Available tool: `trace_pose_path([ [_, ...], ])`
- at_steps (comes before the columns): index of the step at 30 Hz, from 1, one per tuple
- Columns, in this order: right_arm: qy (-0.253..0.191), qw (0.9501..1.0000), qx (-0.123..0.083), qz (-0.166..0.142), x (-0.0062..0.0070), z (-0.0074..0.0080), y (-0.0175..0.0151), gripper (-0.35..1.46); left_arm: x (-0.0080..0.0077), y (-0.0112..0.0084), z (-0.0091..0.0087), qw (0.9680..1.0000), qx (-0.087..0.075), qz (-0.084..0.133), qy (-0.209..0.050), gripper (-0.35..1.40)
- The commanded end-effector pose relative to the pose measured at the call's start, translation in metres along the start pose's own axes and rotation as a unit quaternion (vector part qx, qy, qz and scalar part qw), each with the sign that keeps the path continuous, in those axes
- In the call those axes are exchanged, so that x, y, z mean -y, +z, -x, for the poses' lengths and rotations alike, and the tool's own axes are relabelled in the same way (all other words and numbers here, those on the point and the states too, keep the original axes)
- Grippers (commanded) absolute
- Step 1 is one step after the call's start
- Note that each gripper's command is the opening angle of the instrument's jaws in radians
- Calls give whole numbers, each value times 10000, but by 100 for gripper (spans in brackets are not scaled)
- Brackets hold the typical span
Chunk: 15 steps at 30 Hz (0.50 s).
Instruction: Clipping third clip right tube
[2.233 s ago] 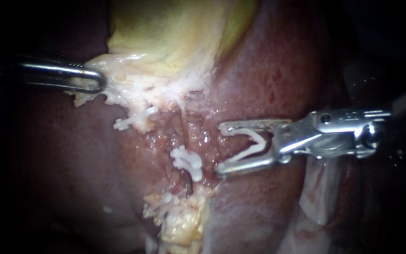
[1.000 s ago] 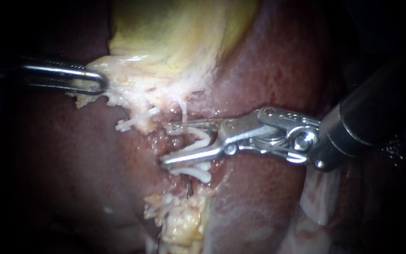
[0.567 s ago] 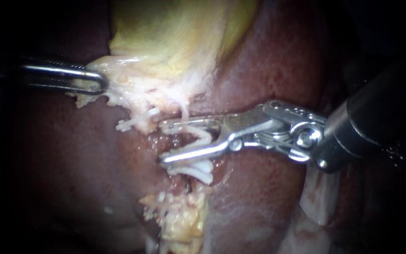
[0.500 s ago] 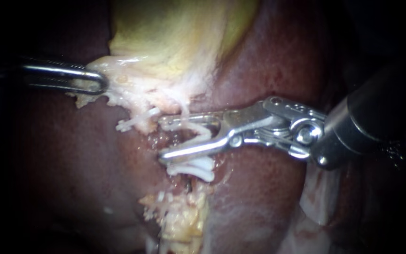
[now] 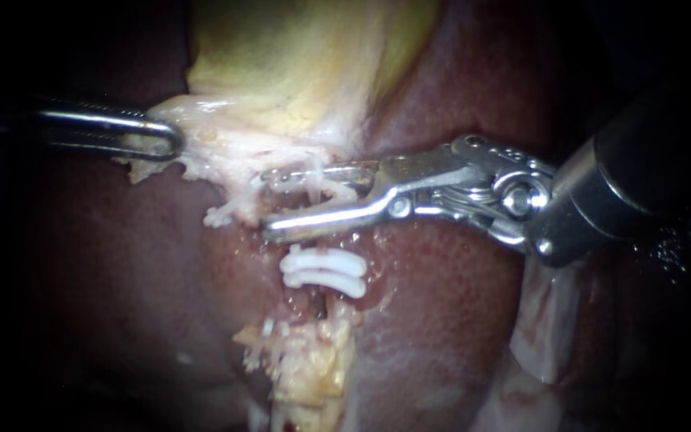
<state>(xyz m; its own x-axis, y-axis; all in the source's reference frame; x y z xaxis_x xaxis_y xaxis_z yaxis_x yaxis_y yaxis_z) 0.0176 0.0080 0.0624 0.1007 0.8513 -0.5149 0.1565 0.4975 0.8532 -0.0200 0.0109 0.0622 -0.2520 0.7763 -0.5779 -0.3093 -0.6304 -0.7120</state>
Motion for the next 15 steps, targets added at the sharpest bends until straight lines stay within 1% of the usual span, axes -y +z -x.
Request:
trace_pose_path([
  [1,64,10000,5,-1,0,0,0,14,0,0,0,10000,0,2,-1,-35],
  [2,152,9999,3,1,0,0,-1,4,0,0,0,10000,0,2,-1,-35],
  [6,270,9996,3,2,0,1,-2,-23,0,0,0,10000,0,2,-1,-35],
  [7,359,9994,2,2,0,1,-2,-32,0,0,0,10000,0,2,-1,-35],
  [8,505,9987,2,3,0,1,-2,-35,0,0,0,10000,0,2,-1,-35],
  [10,768,9970,1,4,0,2,-3,-35,1,0,0,10000,0,2,-1,-35],
  [15,807,9967,1,20,-2,9,-3,-35,1,0,1,10000,0,2,0,-35],
])
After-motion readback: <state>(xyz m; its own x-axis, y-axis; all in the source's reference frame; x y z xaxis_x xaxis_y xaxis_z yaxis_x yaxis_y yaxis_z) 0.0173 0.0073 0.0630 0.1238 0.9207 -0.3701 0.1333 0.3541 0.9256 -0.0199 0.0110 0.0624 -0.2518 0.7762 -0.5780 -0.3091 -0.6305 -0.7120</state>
